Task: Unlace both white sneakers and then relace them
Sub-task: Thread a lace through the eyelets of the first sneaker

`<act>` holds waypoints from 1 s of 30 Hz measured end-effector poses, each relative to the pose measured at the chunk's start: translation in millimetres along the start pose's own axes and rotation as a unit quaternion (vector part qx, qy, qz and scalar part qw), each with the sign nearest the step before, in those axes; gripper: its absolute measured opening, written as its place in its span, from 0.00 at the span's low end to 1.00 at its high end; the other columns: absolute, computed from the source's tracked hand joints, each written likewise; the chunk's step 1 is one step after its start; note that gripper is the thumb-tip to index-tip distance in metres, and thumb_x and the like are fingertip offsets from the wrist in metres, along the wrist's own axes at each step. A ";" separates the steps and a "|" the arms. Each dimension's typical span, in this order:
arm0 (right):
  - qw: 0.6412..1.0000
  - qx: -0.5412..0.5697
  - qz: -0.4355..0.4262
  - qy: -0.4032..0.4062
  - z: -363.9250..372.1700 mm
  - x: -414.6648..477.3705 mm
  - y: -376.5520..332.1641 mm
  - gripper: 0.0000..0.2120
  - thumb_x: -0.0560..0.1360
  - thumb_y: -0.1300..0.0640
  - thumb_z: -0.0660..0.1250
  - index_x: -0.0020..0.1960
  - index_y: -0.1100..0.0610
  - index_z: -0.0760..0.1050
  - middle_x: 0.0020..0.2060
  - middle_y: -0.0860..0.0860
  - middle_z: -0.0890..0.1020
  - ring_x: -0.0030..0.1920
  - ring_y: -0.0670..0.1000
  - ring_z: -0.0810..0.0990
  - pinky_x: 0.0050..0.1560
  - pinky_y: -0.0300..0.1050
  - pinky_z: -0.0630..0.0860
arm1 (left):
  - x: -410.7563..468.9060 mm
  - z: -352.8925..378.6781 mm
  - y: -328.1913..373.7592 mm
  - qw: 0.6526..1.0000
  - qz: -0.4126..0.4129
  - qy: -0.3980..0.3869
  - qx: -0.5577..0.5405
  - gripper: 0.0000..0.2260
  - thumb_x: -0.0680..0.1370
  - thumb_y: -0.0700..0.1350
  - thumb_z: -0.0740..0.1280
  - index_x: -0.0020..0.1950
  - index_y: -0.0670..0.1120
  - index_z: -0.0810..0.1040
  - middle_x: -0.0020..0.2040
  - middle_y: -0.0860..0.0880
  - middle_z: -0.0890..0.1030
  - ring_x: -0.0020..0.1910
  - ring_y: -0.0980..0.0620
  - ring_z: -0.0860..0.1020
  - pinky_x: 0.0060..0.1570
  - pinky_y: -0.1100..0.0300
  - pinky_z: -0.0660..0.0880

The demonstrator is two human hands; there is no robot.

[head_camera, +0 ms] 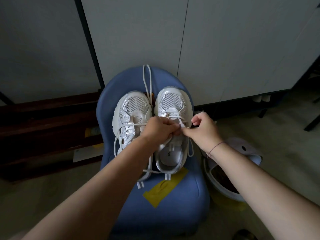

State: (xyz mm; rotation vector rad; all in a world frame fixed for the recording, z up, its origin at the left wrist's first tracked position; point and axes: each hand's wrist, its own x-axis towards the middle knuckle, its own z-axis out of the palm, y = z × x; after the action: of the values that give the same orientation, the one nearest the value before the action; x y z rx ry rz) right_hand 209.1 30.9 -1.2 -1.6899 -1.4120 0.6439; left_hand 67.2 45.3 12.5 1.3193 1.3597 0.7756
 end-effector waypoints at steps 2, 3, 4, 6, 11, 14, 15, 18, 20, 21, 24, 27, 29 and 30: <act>0.997 0.067 0.027 -0.024 -2.7 1.8 1.7 0.14 0.67 0.60 0.76 0.37 0.55 0.70 0.31 0.48 0.73 0.30 0.43 0.69 0.33 0.35 0.67 | -6.2 -3.3 1.3 1.000 0.010 -0.008 0.026 0.10 0.77 0.40 0.70 0.35 0.43 0.81 0.28 0.49 0.79 0.19 0.60 0.68 0.23 0.69 0.66; 0.992 0.106 0.052 -0.036 -5.1 2.7 2.6 0.14 0.67 0.62 0.76 0.36 0.55 0.71 0.30 0.49 0.74 0.29 0.43 0.70 0.32 0.33 0.68 | -11.8 -5.4 2.3 0.999 0.017 -0.018 0.049 0.12 0.77 0.39 0.69 0.34 0.43 0.81 0.25 0.51 0.78 0.19 0.61 0.68 0.22 0.70 0.65; 0.986 0.138 0.078 -0.048 -7.8 4.0 3.9 0.13 0.67 0.64 0.75 0.36 0.55 0.72 0.30 0.51 0.76 0.27 0.43 0.71 0.30 0.33 0.69 | -17.4 -7.8 2.2 0.996 0.023 -0.030 0.081 0.12 0.77 0.38 0.69 0.33 0.43 0.81 0.25 0.52 0.79 0.19 0.61 0.69 0.22 0.72 0.65; 0.972 0.191 0.120 -0.073 -12.7 4.5 4.9 0.11 0.68 0.68 0.73 0.36 0.57 0.73 0.32 0.53 0.78 0.26 0.43 0.75 0.29 0.34 0.74 | -30.6 -10.6 -2.1 0.987 0.023 -0.063 0.146 0.09 0.76 0.38 0.69 0.36 0.42 0.82 0.29 0.49 0.81 0.23 0.61 0.72 0.23 0.72 0.65; 0.960 0.218 0.144 -0.100 -16.0 4.6 5.3 0.09 0.69 0.70 0.71 0.38 0.59 0.75 0.36 0.54 0.79 0.37 0.50 0.79 0.45 0.43 0.79 | -65.2 -15.2 -36.3 0.950 -0.072 -0.262 0.152 0.08 0.78 0.40 0.68 0.39 0.43 0.81 0.31 0.53 0.82 0.27 0.60 0.75 0.27 0.69 0.68; 0.959 0.220 0.147 -0.104 -16.0 3.4 4.9 0.08 0.69 0.70 0.72 0.39 0.60 0.76 0.37 0.56 0.80 0.41 0.54 0.80 0.52 0.52 0.78 | -78.9 -17.2 -55.5 0.933 -0.120 -0.305 0.146 0.07 0.79 0.41 0.68 0.40 0.44 0.81 0.34 0.53 0.83 0.28 0.60 0.76 0.28 0.70 0.69; 0.960 0.217 0.145 -0.104 -15.4 3.0 4.7 0.08 0.69 0.69 0.72 0.39 0.59 0.76 0.37 0.56 0.80 0.42 0.55 0.80 0.53 0.53 0.77 | -80.8 -17.6 -60.2 0.939 -0.125 -0.291 0.132 0.07 0.78 0.42 0.68 0.41 0.45 0.81 0.34 0.52 0.83 0.28 0.60 0.77 0.28 0.69 0.70; 0.964 0.204 0.137 -0.102 -12.9 2.9 4.2 0.08 0.69 0.68 0.73 0.38 0.59 0.76 0.37 0.56 0.81 0.43 0.56 0.79 0.54 0.57 0.77 | -83.0 -14.6 -67.6 0.966 -0.110 -0.218 0.082 0.05 0.78 0.42 0.68 0.44 0.43 0.81 0.33 0.52 0.83 0.28 0.59 0.77 0.29 0.69 0.71; 0.967 0.193 0.130 -0.102 -11.1 3.4 3.7 0.07 0.68 0.67 0.74 0.38 0.58 0.77 0.38 0.57 0.81 0.43 0.56 0.79 0.54 0.58 0.77 | -84.1 -7.4 -66.1 0.979 -0.097 -0.177 0.031 0.03 0.79 0.41 0.67 0.48 0.43 0.80 0.33 0.50 0.82 0.26 0.57 0.77 0.28 0.68 0.72; 0.969 0.188 0.128 -0.101 -10.3 3.5 3.7 0.07 0.68 0.66 0.74 0.38 0.58 0.77 0.38 0.57 0.81 0.43 0.57 0.79 0.54 0.59 0.77 | -83.8 -3.3 -64.0 0.984 -0.088 -0.157 0.005 0.02 0.79 0.40 0.67 0.49 0.43 0.79 0.33 0.49 0.82 0.25 0.56 0.77 0.27 0.67 0.72; 0.969 0.190 0.124 -0.097 -9.1 3.5 3.7 0.07 0.68 0.66 0.74 0.37 0.57 0.77 0.37 0.57 0.81 0.42 0.57 0.78 0.54 0.60 0.77 | -77.9 7.7 -55.6 0.991 -0.068 -0.096 -0.062 0.04 0.81 0.41 0.64 0.54 0.47 0.77 0.29 0.48 0.80 0.22 0.54 0.74 0.23 0.66 0.70; 0.967 0.199 0.120 -0.100 -7.4 2.6 1.9 0.07 0.68 0.66 0.74 0.38 0.58 0.77 0.37 0.57 0.80 0.42 0.56 0.77 0.55 0.60 0.76 | -68.7 17.0 -50.3 0.989 -0.074 -0.045 -0.122 0.06 0.82 0.42 0.62 0.56 0.44 0.75 0.28 0.47 0.80 0.20 0.53 0.73 0.22 0.65 0.68; 0.968 0.197 0.114 -0.103 -6.0 1.6 -0.2 0.07 0.69 0.66 0.73 0.38 0.59 0.76 0.36 0.57 0.80 0.42 0.56 0.77 0.54 0.57 0.76 | -65.3 24.5 -48.8 0.988 -0.074 -0.032 -0.134 0.07 0.83 0.43 0.60 0.50 0.41 0.74 0.27 0.47 0.80 0.19 0.53 0.71 0.24 0.61 0.66; 0.969 0.193 0.111 -0.104 -5.4 1.7 -0.6 0.07 0.69 0.66 0.73 0.38 0.58 0.76 0.36 0.57 0.80 0.42 0.56 0.77 0.53 0.57 0.77 | -64.1 28.0 -48.4 0.986 -0.079 -0.025 -0.142 0.08 0.83 0.43 0.60 0.49 0.40 0.73 0.27 0.48 0.80 0.19 0.54 0.71 0.24 0.61 0.65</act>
State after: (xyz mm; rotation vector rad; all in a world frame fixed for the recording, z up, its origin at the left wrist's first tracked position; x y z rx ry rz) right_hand 213.5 31.1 2.5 -1.5069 -1.1481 1.1713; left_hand 70.3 -31.0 -25.0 0.9893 1.2456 0.7902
